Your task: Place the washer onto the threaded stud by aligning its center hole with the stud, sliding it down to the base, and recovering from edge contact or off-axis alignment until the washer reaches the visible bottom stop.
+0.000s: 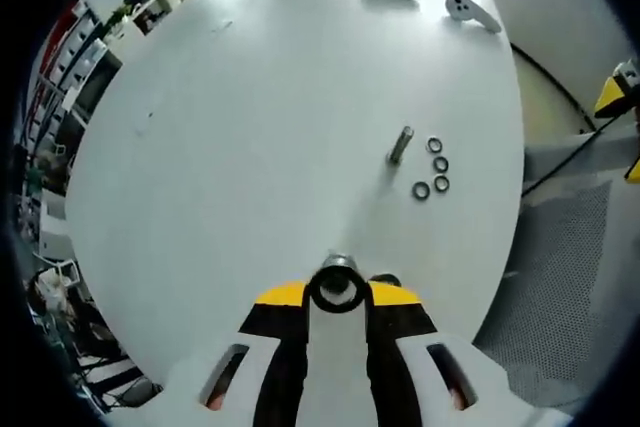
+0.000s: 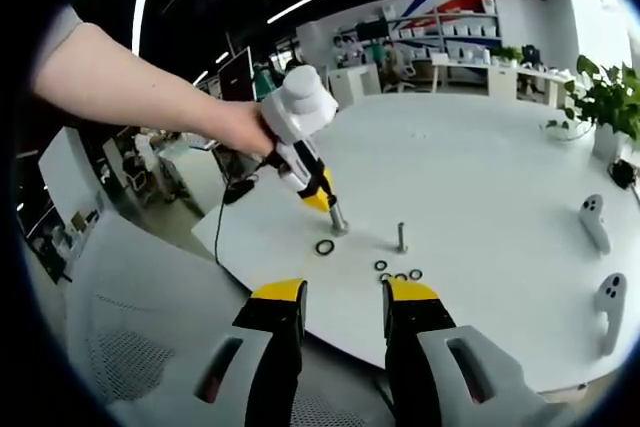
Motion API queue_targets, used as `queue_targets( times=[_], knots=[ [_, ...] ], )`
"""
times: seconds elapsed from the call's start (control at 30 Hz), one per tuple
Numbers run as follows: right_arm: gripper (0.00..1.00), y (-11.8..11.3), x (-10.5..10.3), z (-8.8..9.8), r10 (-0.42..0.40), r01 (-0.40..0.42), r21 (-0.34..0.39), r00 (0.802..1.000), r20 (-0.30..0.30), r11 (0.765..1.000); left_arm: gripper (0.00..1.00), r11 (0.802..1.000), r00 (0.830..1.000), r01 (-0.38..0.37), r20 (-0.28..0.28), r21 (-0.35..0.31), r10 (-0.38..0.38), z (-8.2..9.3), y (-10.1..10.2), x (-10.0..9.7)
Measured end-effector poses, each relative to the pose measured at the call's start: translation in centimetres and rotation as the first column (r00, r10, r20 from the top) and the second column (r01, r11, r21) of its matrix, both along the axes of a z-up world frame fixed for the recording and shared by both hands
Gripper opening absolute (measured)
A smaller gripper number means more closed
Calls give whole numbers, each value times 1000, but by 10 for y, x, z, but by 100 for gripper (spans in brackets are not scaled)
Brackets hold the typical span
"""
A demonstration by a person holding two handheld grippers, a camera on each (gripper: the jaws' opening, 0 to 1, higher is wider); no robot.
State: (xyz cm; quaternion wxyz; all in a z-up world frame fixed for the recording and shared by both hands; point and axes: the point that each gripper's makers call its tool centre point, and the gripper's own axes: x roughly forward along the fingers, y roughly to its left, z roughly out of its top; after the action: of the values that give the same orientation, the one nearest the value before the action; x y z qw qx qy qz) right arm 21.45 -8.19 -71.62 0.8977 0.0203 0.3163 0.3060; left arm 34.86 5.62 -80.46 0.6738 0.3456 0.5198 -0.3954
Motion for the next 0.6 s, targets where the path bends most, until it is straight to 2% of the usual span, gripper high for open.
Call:
queue_targets(
  times=[0.33,0.6],
  knots=[
    [33,0,0,0,0,0,1,1000,0,1000,19,1000,1000,20,-6,13,-20,-7,-4,2],
    [33,0,0,0,3,-3,1,1000,1,1000,19,998,999,44,-25,49,-43,-18,-4,1]
  ],
)
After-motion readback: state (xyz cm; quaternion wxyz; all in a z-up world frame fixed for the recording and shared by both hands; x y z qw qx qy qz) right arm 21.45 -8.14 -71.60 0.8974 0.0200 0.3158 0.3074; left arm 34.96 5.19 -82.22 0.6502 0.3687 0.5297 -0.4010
